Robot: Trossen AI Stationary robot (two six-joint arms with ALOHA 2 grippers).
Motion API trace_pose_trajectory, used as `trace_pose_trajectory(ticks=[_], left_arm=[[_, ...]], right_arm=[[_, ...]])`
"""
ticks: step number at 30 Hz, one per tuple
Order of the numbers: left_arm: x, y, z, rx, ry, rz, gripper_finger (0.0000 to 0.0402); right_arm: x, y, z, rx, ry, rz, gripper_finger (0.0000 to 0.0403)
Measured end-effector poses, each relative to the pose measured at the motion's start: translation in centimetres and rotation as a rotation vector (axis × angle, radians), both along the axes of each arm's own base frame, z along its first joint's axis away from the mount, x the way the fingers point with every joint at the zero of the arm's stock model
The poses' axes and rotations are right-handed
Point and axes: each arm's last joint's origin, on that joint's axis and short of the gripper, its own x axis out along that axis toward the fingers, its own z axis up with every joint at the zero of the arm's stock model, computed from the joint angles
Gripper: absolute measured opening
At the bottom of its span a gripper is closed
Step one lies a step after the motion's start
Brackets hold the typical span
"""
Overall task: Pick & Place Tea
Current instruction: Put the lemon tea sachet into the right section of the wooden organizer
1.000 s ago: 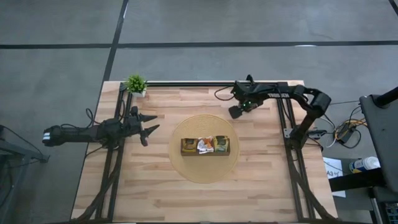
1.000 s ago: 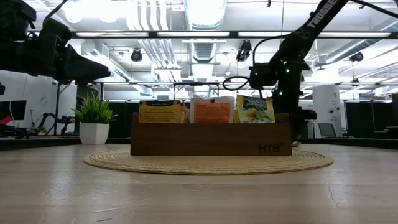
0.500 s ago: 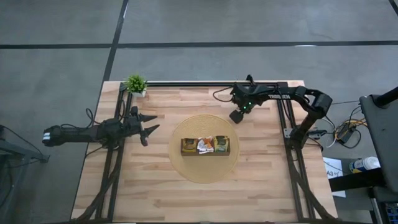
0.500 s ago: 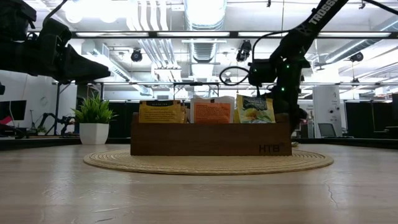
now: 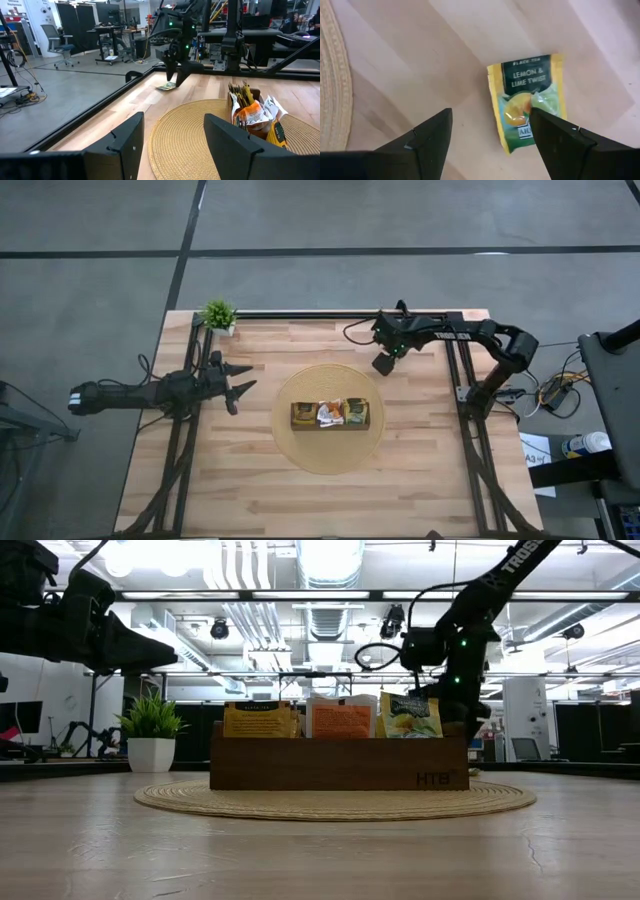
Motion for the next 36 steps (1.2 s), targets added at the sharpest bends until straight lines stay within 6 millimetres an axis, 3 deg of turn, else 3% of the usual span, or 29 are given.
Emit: trace_pose_trajectory(ticks=[6,17,26,31,36], left_arm=[[0.0,0.0,0.0,0.0,0.0,0.0,0.0202],[0.0,0.0,0.0,0.0,0.0,-0.001,0.0202],[0.0,0.0,0.0,0.0,0.0,-0.001,0.0202],[0.0,0.0,0.0,0.0,0.001,0.0,0.0202],[0.0,0.0,0.0,0.0,0.001,0.0,0.0202]], right_arm=[[-0.5,0.1,0.0,-0.024,0.014,-0.015,0.0264],[-2.8,-1.5,-1.6,-0.016,-0.002,-0.141,0.025],[-4.0,-1.6,-2.7,0.032,-0.018,-0.208,0.0244],[-4.1,-1.5,-2.8,0.044,-0.015,-0.213,0.02],[-4.2,-1.5,-2.8,0.043,-0.012,-0.244,0.0109]])
